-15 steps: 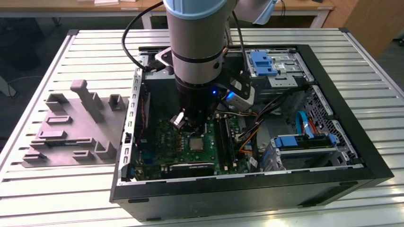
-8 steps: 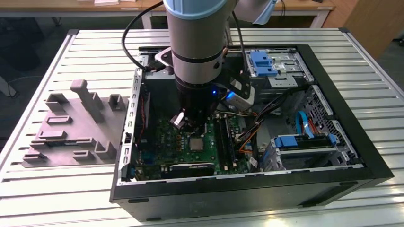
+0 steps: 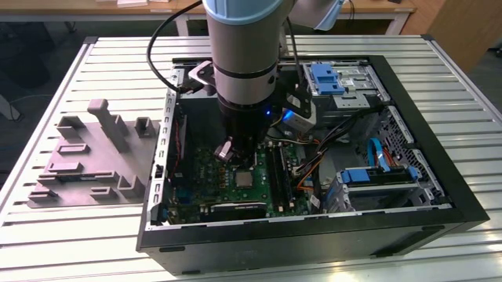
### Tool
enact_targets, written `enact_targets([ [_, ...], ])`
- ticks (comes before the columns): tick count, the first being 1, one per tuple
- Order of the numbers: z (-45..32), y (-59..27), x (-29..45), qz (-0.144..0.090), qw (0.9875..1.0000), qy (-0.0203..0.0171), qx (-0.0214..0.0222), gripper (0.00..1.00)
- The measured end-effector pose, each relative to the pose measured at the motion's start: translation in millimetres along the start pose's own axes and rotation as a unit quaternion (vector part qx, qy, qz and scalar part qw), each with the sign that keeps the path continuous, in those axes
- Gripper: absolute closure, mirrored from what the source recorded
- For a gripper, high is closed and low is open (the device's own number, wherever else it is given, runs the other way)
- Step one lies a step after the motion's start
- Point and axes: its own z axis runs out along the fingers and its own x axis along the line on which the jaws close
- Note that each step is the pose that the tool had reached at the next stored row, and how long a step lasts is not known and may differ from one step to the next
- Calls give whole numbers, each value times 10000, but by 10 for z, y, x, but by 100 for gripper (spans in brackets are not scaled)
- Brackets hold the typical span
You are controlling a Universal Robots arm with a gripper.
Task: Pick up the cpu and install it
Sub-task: 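Close the cpu cover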
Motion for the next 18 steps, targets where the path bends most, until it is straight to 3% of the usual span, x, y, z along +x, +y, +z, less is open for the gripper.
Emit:
enact_targets([
  [1,4,-1,1,-5,10000,-20,-18,89],
  [2,5,0,1,1,10000,-66,-60,89],
  [6,7,0,0,32,9992,-290,-262,89],
  [8,7,-1,0,43,9987,-364,-359,89],
  [10,8,-3,3,54,9983,-387,-444,89],
  [12,10,-4,5,59,9980,-396,-486,89],
  [18,10,-4,5,59,9980,-402,-492,89],
])
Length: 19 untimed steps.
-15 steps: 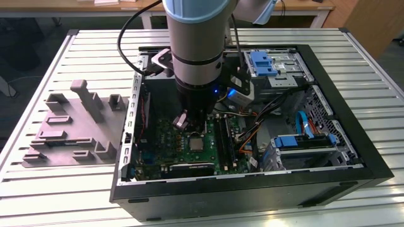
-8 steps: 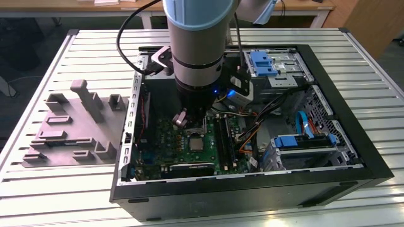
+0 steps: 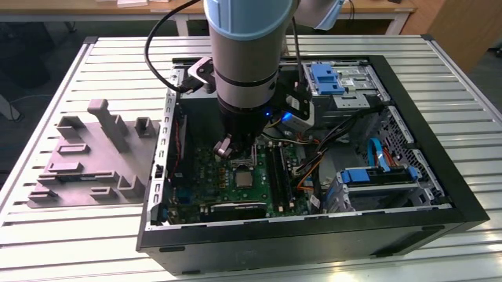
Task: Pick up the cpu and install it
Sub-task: 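Close the cpu cover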
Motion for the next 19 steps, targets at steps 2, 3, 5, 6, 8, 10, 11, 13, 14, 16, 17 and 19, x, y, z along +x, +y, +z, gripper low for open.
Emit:
enact_targets([
  [2,0,0,0,0,10000,0,0,89],
  [3,0,0,0,0,10000,0,0,89],
  [5,0,0,0,0,10000,0,0,89],
  [6,0,0,0,0,10000,0,0,89],
  [8,0,0,0,0,10000,-1,0,89],
  [10,0,-1,1,0,10000,-12,-13,89],
  [11,1,-2,1,0,10000,-37,-41,89],
  [13,0,-2,3,6,9998,-118,-146,89],
  [14,1,-3,3,11,9997,-160,-190,89],
  [16,3,-14,16,12,9996,-184,-231,89],
  [17,4,-14,16,-16,9995,-187,-239,89],
  [19,5,-15,16,-149,9994,-176,-256,89],
])
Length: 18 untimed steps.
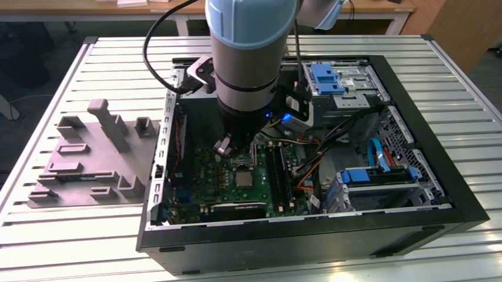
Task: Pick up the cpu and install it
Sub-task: 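Close the cpu cover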
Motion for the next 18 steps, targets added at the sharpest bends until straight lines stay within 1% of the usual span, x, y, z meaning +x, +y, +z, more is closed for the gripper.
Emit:
enact_targets([
  [2,2,0,1,-170,9999,21,-23,89],
  [5,7,-1,2,-391,9992,48,-51,89],
  [18,36,-22,-10,-399,9992,49,-53,89],
])
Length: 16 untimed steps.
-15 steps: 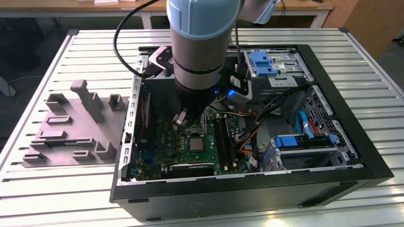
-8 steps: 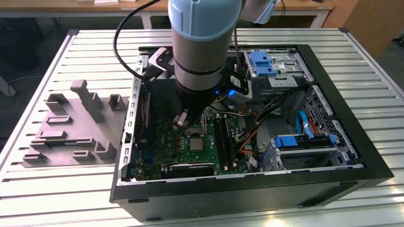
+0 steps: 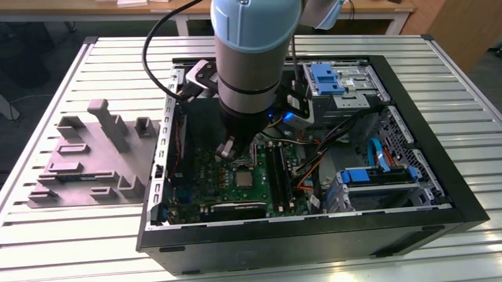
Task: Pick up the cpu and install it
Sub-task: 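Close the cpu cover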
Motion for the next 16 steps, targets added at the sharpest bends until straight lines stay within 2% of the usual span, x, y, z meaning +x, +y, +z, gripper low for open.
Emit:
enact_targets([
  [12,7,-3,0,0,10000,0,0,89],
  [16,16,-70,-46,2,10000,2,-15,89],
])
